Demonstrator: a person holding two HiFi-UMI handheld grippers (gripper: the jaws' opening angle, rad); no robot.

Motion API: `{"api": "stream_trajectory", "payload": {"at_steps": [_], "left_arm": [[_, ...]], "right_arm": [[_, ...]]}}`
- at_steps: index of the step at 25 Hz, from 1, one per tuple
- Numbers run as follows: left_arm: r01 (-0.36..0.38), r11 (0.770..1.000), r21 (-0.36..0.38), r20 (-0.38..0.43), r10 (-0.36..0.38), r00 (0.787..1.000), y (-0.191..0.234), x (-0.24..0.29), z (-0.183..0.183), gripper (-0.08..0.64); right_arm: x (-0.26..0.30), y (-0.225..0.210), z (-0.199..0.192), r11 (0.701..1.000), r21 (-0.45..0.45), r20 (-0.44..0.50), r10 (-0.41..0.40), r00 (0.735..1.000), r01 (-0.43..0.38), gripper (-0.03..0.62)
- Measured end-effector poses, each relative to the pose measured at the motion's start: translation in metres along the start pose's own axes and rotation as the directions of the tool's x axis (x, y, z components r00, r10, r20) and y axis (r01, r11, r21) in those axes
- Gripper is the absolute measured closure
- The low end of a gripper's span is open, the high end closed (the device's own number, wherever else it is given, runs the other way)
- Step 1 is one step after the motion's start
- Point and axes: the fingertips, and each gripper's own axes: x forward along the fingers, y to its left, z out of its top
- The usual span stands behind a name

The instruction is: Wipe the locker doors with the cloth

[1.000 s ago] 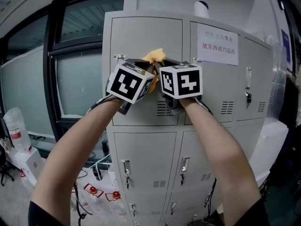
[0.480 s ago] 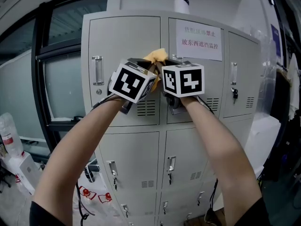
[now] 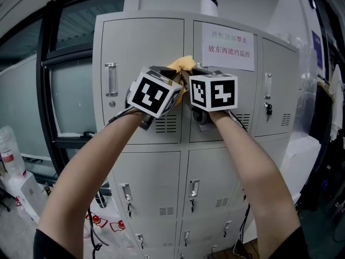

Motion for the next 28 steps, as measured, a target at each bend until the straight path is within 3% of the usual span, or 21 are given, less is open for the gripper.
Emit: {"api": "stream_trajectory", "payload": {"at_steps": [7,10,13,28], "left_arm": [[0.002,1.0,0.006,0.005,-0.002,1.0,0.0,-0.002,0.001,0.525],[0.0,1.0,0.019,0.038,-0.001,0.999,0.0,-0.016,0.004,0.525],[-0.007,1.0,0.017,0.057,0.006,0.998,0.006,-0.035,0.001,0.525],[-0.066,0.996,0.056,-0.087,0.071,0.994,0.075,-0.138,-0.079,0.525]], "right_arm": [[-0.001,0.001,0.001,0.999,0.051,0.0,0.001,1.0,-0.001,0.522],[-0.008,0.012,0.006,0.99,0.131,0.052,0.047,0.998,-0.054,0.525],[-0.01,0.032,0.012,0.986,0.133,0.078,0.088,0.993,-0.098,0.525],[0.032,0.178,-0.006,0.954,0.156,0.052,0.253,0.966,-0.258,0.525]]}}
